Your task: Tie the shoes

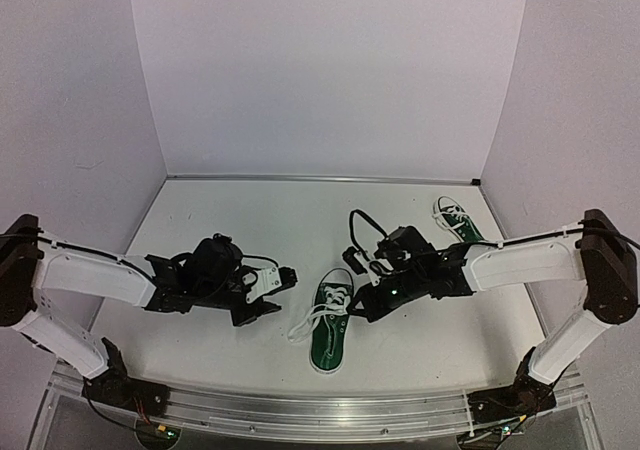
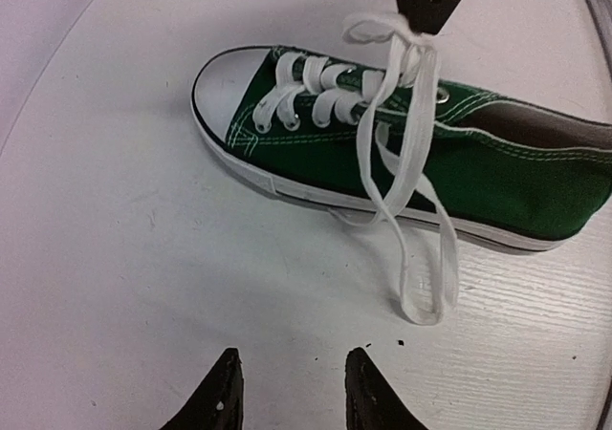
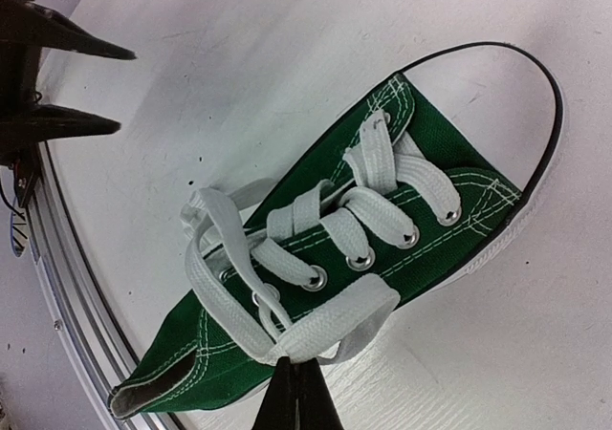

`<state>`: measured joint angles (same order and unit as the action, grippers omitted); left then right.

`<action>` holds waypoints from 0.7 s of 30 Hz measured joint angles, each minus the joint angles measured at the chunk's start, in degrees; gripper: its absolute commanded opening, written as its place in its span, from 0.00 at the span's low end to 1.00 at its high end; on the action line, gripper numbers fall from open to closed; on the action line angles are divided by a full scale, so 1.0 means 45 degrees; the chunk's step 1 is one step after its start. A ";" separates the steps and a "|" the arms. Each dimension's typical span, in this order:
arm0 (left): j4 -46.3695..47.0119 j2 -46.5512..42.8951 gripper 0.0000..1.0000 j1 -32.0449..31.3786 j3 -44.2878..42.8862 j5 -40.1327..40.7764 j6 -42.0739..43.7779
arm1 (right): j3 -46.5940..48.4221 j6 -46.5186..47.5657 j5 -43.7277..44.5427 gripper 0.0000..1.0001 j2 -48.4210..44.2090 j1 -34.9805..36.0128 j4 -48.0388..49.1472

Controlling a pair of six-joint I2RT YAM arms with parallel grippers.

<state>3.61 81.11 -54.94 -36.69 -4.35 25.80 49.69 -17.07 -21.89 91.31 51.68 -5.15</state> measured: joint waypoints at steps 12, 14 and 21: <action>0.0327 0.3928 0.33 0.0205 -0.1438 -0.1071 0.1396 | 0.0000 -0.0045 -0.0001 0.00 0.0000 0.0000 0.0088; 0.0332 0.3932 0.33 0.0209 -0.1463 -0.1492 0.1504 | 0.0000 -0.0049 -0.0004 0.00 0.0000 0.0000 0.0126; 0.0865 0.3998 0.36 0.0209 -0.1726 -0.2992 0.1571 | 0.0000 -0.0098 -0.0006 0.00 0.0000 0.0000 0.0265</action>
<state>7.50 99.10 -54.00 -44.46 -17.81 32.87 49.69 -17.51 -21.91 91.31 51.68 -3.95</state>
